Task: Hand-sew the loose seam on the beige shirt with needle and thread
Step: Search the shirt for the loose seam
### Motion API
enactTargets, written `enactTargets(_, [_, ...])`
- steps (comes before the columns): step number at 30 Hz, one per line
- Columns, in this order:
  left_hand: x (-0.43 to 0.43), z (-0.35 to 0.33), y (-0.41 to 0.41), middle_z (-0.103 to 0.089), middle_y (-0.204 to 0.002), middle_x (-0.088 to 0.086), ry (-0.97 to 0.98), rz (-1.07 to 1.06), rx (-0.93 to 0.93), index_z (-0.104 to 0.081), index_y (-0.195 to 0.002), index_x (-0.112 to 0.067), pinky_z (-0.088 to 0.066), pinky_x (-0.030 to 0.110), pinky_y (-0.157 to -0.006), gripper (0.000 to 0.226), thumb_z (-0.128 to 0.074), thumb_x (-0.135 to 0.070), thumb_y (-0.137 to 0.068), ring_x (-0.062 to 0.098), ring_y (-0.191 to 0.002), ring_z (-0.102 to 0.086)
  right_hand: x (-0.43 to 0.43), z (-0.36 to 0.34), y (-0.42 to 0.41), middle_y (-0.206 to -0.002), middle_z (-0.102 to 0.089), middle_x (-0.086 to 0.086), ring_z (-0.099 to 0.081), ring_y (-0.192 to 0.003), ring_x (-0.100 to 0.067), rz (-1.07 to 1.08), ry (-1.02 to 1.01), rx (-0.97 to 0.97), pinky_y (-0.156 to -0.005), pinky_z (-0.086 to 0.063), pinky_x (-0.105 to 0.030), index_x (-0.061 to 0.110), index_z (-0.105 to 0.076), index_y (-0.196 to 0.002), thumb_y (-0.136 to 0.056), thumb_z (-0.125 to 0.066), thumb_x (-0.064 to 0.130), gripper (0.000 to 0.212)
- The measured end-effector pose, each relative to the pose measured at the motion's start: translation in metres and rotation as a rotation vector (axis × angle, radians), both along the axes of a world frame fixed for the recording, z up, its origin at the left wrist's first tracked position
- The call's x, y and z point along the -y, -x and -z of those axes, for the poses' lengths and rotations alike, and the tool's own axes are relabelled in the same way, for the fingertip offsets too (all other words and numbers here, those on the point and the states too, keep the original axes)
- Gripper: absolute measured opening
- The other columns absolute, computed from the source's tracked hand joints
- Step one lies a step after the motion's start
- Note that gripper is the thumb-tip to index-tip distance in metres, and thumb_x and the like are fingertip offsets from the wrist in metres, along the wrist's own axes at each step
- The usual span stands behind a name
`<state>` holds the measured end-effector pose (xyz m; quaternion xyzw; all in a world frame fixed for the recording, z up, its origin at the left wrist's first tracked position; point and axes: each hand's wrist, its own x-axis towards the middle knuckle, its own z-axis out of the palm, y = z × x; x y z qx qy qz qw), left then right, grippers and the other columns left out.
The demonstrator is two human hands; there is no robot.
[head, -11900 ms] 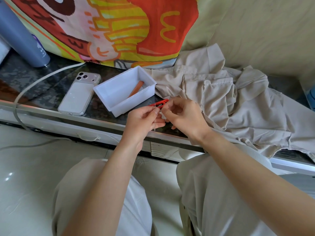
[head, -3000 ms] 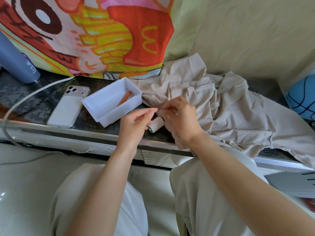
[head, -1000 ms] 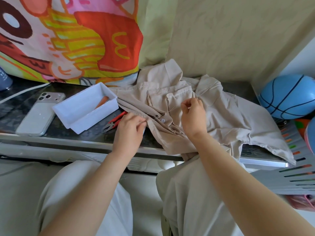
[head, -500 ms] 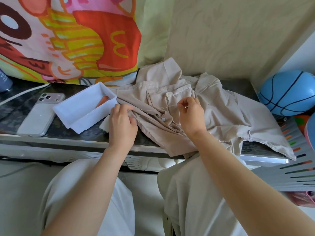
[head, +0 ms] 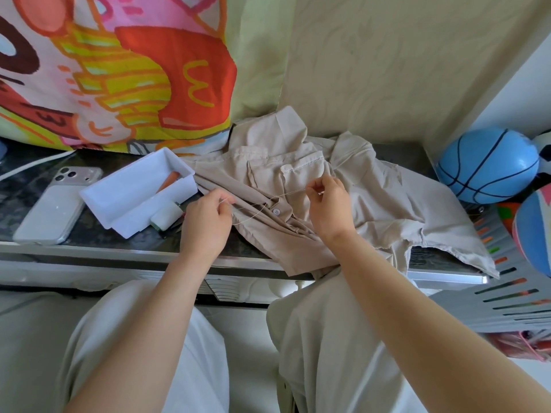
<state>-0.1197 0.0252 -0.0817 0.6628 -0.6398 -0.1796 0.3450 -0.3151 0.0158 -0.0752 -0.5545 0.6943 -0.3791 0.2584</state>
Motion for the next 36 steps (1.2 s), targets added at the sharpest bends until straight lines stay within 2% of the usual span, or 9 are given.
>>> enactTargets(4, [0.003, 0.001, -0.001, -0.046, -0.055, -0.003, 0.031, -0.041, 0.073, -0.062, -0.096, -0.01, -0.028, 0.028, -0.047, 0.016, -0.047, -0.009, -0.094, 0.012, -0.05, -0.04, -0.003, 0.001, 0.005, -0.103, -0.046, 0.002, -0.048, -0.09, -0.014, 0.018, -0.002, -0.001, -0.083, -0.039, -0.025, 0.007, -0.057, -0.1, -0.098, -0.045, 0.011, 0.013])
enactTargets(9, [-0.004, -0.001, 0.007, -0.046, -0.049, -0.004, 0.104, 0.137, 0.197, -0.062, -0.091, -0.014, -0.029, 0.026, -0.041, 0.005, -0.057, -0.011, -0.091, 0.013, -0.046, -0.043, -0.004, 0.001, 0.007, -0.1, -0.047, 0.002, -0.051, -0.087, -0.018, -0.002, 0.026, 0.011, -0.082, -0.043, -0.028, 0.009, -0.057, -0.096, -0.097, -0.048, 0.012, 0.01])
enactTargets(15, [-0.009, 0.005, 0.009, -0.046, -0.053, -0.005, 0.037, 0.334, 0.27, -0.065, -0.083, -0.01, -0.035, 0.027, -0.047, 0.023, -0.056, 0.011, -0.081, 0.016, -0.051, -0.045, -0.002, 0.007, 0.015, -0.105, -0.054, -0.005, -0.05, -0.085, -0.017, 0.048, -0.011, 0.032, -0.082, -0.043, -0.029, 0.007, -0.059, -0.098, -0.096, -0.047, 0.013, 0.014])
enactTargets(19, [-0.008, 0.008, -0.003, -0.036, -0.051, -0.011, -0.021, 0.302, 0.372, -0.05, -0.063, -0.018, -0.024, 0.025, -0.044, 0.035, -0.05, 0.014, -0.077, 0.015, -0.051, -0.037, 0.001, 0.009, 0.019, -0.109, -0.058, -0.009, -0.056, -0.09, -0.023, 0.094, -0.097, 0.04, -0.087, -0.048, -0.039, 0.015, -0.056, -0.092, -0.094, -0.046, 0.013, 0.01])
enactTargets(23, [-0.006, 0.0, -0.007, -0.048, -0.056, -0.007, -0.089, 0.229, 0.259, -0.05, -0.053, -0.03, -0.038, 0.03, -0.052, 0.05, -0.049, 0.013, -0.079, 0.017, -0.055, -0.048, -0.001, 0.01, 0.016, -0.107, -0.059, -0.01, -0.057, -0.091, -0.025, 0.093, -0.128, 0.022, -0.089, -0.048, -0.041, 0.017, -0.056, -0.092, -0.094, -0.047, 0.012, 0.01])
enactTargets(26, [-0.008, -0.015, 0.001, -0.052, -0.058, -0.014, -0.164, 0.271, 0.122, -0.066, -0.064, -0.017, -0.035, 0.01, -0.053, 0.032, -0.052, 0.002, -0.086, 0.0, -0.059, -0.049, -0.002, 0.008, 0.02, -0.111, -0.057, -0.008, -0.054, -0.09, -0.021, 0.129, -0.131, 0.048, -0.082, -0.046, -0.033, 0.014, -0.057, -0.096, -0.095, -0.045, 0.012, 0.012])
enactTargets(30, [-0.01, -0.017, -0.002, -0.06, -0.07, 0.007, -0.273, 0.273, 0.064, -0.063, -0.07, -0.012, -0.038, 0.031, -0.063, 0.025, -0.048, -0.011, -0.09, 0.024, -0.073, -0.055, -0.004, 0.005, 0.025, -0.115, -0.057, -0.012, -0.052, -0.091, -0.02, 0.168, -0.129, 0.109, -0.085, -0.045, -0.033, 0.015, -0.052, -0.093, -0.097, -0.043, 0.012, 0.01])
enactTargets(32, [-0.009, -0.015, -0.011, -0.059, -0.072, 0.009, -0.252, 0.217, 0.174, -0.06, -0.074, -0.006, -0.04, 0.034, -0.062, 0.022, -0.048, -0.015, -0.09, 0.028, -0.073, -0.055, -0.005, 0.004, 0.024, -0.114, -0.058, -0.013, -0.054, -0.094, -0.022, 0.17, -0.143, 0.121, -0.089, -0.048, -0.038, 0.016, -0.052, -0.092, -0.096, -0.044, 0.012, 0.01])
enactTargets(36, [-0.007, -0.023, -0.014, -0.056, -0.084, 0.011, -0.26, 0.106, 0.54, -0.057, -0.078, -0.006, -0.039, 0.034, -0.06, 0.027, -0.049, -0.027, -0.092, 0.028, -0.08, -0.053, -0.007, 0.004, 0.024, -0.109, -0.06, -0.009, -0.053, -0.091, -0.017, 0.136, -0.142, 0.121, -0.076, -0.04, -0.025, 0.016, -0.054, -0.095, -0.096, -0.046, 0.011, 0.01])
